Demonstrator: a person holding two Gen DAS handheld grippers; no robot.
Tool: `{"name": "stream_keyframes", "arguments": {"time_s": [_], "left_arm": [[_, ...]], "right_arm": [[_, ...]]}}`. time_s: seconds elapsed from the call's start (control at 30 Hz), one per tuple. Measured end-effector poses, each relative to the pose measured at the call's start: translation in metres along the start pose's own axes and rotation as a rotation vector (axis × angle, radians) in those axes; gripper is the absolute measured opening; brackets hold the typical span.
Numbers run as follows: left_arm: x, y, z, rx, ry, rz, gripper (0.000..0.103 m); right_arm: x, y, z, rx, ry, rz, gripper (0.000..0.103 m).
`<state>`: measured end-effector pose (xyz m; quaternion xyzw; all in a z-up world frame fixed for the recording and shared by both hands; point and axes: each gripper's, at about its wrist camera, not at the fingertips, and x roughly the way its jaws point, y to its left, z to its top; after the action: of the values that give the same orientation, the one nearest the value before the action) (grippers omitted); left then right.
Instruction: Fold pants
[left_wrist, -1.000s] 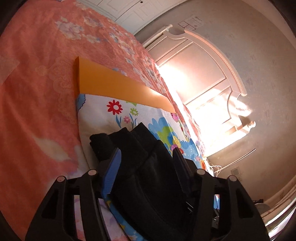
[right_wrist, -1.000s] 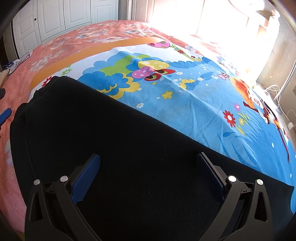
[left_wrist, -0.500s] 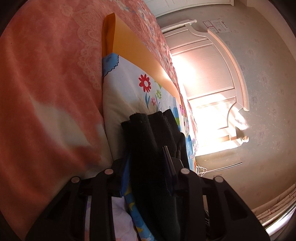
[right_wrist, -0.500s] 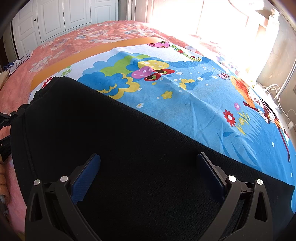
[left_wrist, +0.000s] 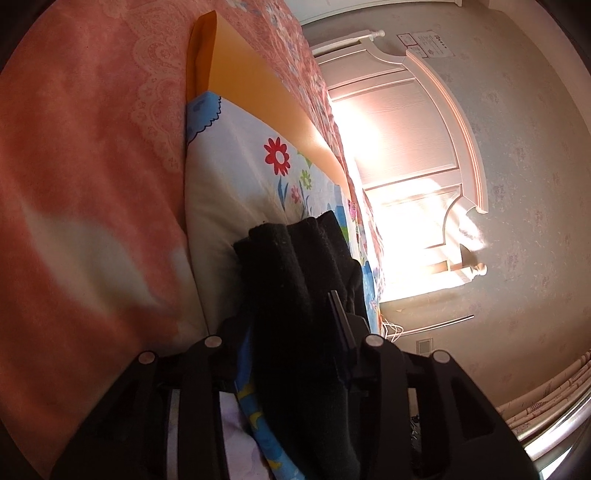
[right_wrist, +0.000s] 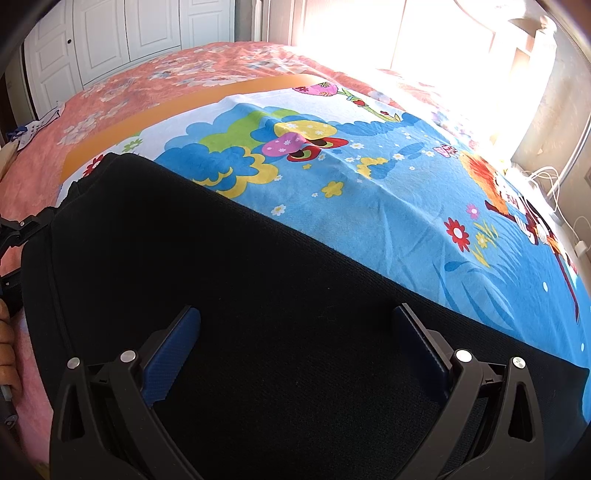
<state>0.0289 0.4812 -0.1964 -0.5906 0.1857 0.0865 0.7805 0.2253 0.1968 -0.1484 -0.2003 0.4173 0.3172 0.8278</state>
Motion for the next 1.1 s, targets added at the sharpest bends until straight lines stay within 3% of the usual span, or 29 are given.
{"name": "stream_keyframes", "arguments": {"time_s": [0.3, 0.43, 0.57, 0.7, 0.8, 0.93, 1.03, 1.1], "left_arm": [[0.015, -0.002, 0.005, 0.038, 0.031, 0.001, 0.023], [0.013, -0.001, 0.004, 0.05, 0.025, 0.002, 0.023], [0.013, -0.002, 0.003, 0.051, 0.024, 0.006, 0.023], [0.013, -0.002, 0.004, 0.057, 0.024, 0.008, 0.023], [0.014, -0.003, 0.004, 0.065, 0.025, 0.017, 0.023], [0.015, -0.004, 0.005, 0.068, 0.025, 0.018, 0.023], [0.017, -0.004, 0.005, 0.071, 0.022, 0.016, 0.023], [0.018, -0.004, 0.006, 0.072, 0.02, 0.015, 0.023]], "right_arm": [[-0.006, 0.003, 0.002, -0.009, -0.014, -0.03, 0.098], [-0.012, 0.019, 0.023, -0.06, -0.033, 0.03, 0.098], [0.01, 0.03, 0.053, -0.057, 0.037, 0.059, 0.098], [0.044, 0.03, 0.064, -0.1, 0.098, -0.046, 0.098], [0.054, 0.016, 0.068, -0.035, 0.132, 0.035, 0.098], [0.021, -0.003, 0.07, 0.03, 0.017, 0.032, 0.098], [-0.003, -0.019, 0.054, 0.095, 0.045, 0.136, 0.098], [-0.017, -0.021, 0.037, 0.076, 0.05, 0.09, 0.098]]}}
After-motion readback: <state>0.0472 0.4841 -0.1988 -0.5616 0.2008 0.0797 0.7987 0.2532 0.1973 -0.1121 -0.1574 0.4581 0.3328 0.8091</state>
